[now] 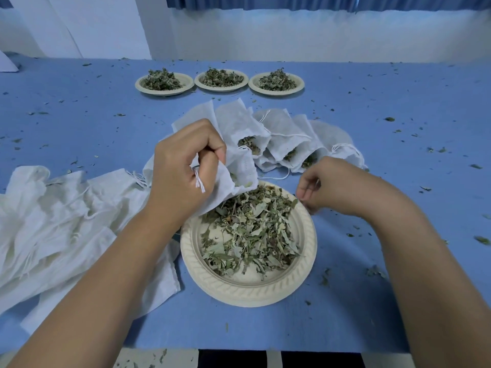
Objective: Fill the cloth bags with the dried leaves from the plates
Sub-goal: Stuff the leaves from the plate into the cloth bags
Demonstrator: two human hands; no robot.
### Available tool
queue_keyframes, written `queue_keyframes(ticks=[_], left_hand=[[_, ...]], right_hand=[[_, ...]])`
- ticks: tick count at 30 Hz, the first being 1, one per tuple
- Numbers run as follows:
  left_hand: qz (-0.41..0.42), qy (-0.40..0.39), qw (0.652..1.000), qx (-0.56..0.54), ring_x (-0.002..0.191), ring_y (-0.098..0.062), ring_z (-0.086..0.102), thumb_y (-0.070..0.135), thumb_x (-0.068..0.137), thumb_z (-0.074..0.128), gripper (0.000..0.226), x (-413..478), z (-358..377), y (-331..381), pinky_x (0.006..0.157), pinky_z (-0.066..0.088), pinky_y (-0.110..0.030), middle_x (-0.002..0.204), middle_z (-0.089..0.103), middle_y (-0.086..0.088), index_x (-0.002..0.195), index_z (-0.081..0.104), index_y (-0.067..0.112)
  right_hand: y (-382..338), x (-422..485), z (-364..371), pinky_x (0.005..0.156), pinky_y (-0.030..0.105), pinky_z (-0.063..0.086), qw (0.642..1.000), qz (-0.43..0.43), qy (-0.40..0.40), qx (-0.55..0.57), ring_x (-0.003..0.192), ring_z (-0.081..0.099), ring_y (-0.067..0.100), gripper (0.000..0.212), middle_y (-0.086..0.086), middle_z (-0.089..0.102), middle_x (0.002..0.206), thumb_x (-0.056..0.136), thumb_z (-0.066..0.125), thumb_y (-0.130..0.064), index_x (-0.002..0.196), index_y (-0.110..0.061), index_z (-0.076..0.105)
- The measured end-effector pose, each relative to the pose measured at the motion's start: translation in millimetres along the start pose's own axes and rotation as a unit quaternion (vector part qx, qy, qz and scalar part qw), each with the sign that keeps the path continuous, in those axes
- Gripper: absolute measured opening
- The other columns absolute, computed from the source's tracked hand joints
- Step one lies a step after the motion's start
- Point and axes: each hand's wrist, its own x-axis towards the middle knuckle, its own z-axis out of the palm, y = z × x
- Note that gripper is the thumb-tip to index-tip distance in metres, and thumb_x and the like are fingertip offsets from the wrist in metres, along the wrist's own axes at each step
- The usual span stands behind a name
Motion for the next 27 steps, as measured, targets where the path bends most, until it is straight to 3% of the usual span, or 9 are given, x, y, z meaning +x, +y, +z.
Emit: queue_keyframes(ticks=[3, 5, 7, 12, 15, 17, 20, 24, 27], left_hand=[[0.001, 0.001, 1.0, 0.003, 0.057, -0.018, 0.042, -0.008, 0.07, 0.033, 0.026, 0.0, -0.5, -0.2, 0.058, 0.03, -0.018, 0.062, 0.051, -0.011, 0.062, 0.057, 0.0], [0.003, 0.001, 1.0, 0.004, 0.057, -0.017, 0.042, -0.008, 0.071, 0.033, 0.026, 0.3, -0.4, 0.4, 0.059, 0.031, -0.018, 0.062, 0.052, -0.011, 0.062, 0.057, 0.0], [0.003, -0.002, 1.0, 0.004, 0.057, -0.017, 0.042, -0.008, 0.07, 0.033, 0.026, 0.3, -0.4, 0.9, 0.059, 0.031, -0.018, 0.062, 0.052, -0.011, 0.062, 0.057, 0.0], [0.0, -0.003, 1.0, 0.004, 0.057, -0.014, 0.041, -0.008, 0.07, 0.033, 0.026, -0.6, -0.6, 0.8, 0.06, 0.03, -0.016, 0.063, 0.052, -0.009, 0.062, 0.057, 0.0], [-0.001, -0.001, 1.0, 0.005, 0.057, -0.017, 0.042, -0.008, 0.07, 0.033, 0.026, 0.4, -1.2, 0.7, 0.06, 0.031, -0.016, 0.062, 0.052, -0.01, 0.062, 0.057, 0.0], [0.0, -0.003, 1.0, 0.004, 0.057, -0.017, 0.042, -0.008, 0.071, 0.033, 0.026, 0.6, -1.2, 0.1, 0.06, 0.03, -0.016, 0.062, 0.052, -0.011, 0.062, 0.057, 0.0], [0.002, -0.005, 1.0, 0.006, 0.057, -0.018, 0.041, -0.008, 0.071, 0.033, 0.026, 0.4, -0.8, -0.9, 0.059, 0.03, -0.016, 0.062, 0.052, -0.012, 0.062, 0.057, 0.0], [0.004, -0.009, 1.0, 0.009, 0.057, -0.02, 0.043, -0.009, 0.07, 0.034, 0.026, 0.4, -0.7, -1.2, 0.058, 0.031, -0.019, 0.061, 0.052, -0.013, 0.062, 0.057, 0.0], [0.006, -0.011, 1.0, 0.007, 0.057, -0.021, 0.044, -0.009, 0.07, 0.034, 0.026, 0.1, -0.7, -1.3, 0.058, 0.032, -0.02, 0.062, 0.052, -0.012, 0.062, 0.057, 0.0]], right_hand=[[-2.6, 2.4, -0.2, 0.069, 0.019, 0.05, 0.998, -0.048, 0.026, 0.029, 0.072, 0.058, 0.006, 0.026, -0.006, 0.064, 0.086, 0.073, 0.074, -0.001, 0.084, -0.024, 0.068], [-4.6, 5.3, 3.8, 0.059, 0.008, 0.043, 0.998, -0.058, 0.022, 0.007, 0.065, 0.051, -0.001, 0.026, -0.014, 0.056, 0.076, 0.076, 0.071, -0.002, 0.088, -0.025, 0.07], [-6.4, 9.2, 8.2, 0.055, 0.012, 0.04, 0.998, -0.052, 0.036, -0.013, 0.061, 0.049, 0.0, 0.018, -0.016, 0.052, 0.07, 0.079, 0.069, -0.004, 0.089, -0.018, 0.074], [2.6, 11.1, 1.8, 0.063, 0.023, 0.049, 0.995, -0.006, 0.094, -0.009, 0.066, 0.061, 0.015, 0.01, -0.001, 0.067, 0.069, 0.078, 0.067, 0.002, 0.081, -0.003, 0.075], [11.1, 12.8, -7.5, 0.065, 0.029, 0.048, 0.986, 0.049, 0.156, 0.003, 0.07, 0.055, 0.02, 0.012, 0.014, 0.071, 0.085, 0.079, 0.065, 0.002, 0.086, 0.0, 0.074], [13.9, 16.4, -10.2, 0.07, 0.031, 0.049, 0.986, 0.08, 0.149, 0.004, 0.074, 0.052, 0.021, 0.014, 0.018, 0.07, 0.094, 0.082, 0.067, -0.003, 0.094, 0.002, 0.072], [11.6, 22.4, -8.1, 0.067, 0.025, 0.042, 0.989, 0.11, 0.096, -0.032, 0.074, 0.049, 0.018, 0.018, 0.009, 0.059, 0.082, 0.083, 0.069, -0.007, 0.1, -0.002, 0.072], [10.2, 28.7, -2.5, 0.065, 0.025, 0.043, 0.992, 0.096, 0.073, -0.033, 0.077, 0.052, 0.017, 0.014, 0.006, 0.061, 0.077, 0.084, 0.066, -0.003, 0.095, -0.003, 0.073], [15.4, 28.5, 1.5, 0.06, 0.02, 0.042, 0.993, 0.026, 0.115, -0.029, 0.073, 0.052, 0.016, 0.013, 0.006, 0.061, 0.08, 0.085, 0.063, -0.006, 0.093, -0.004, 0.073]])
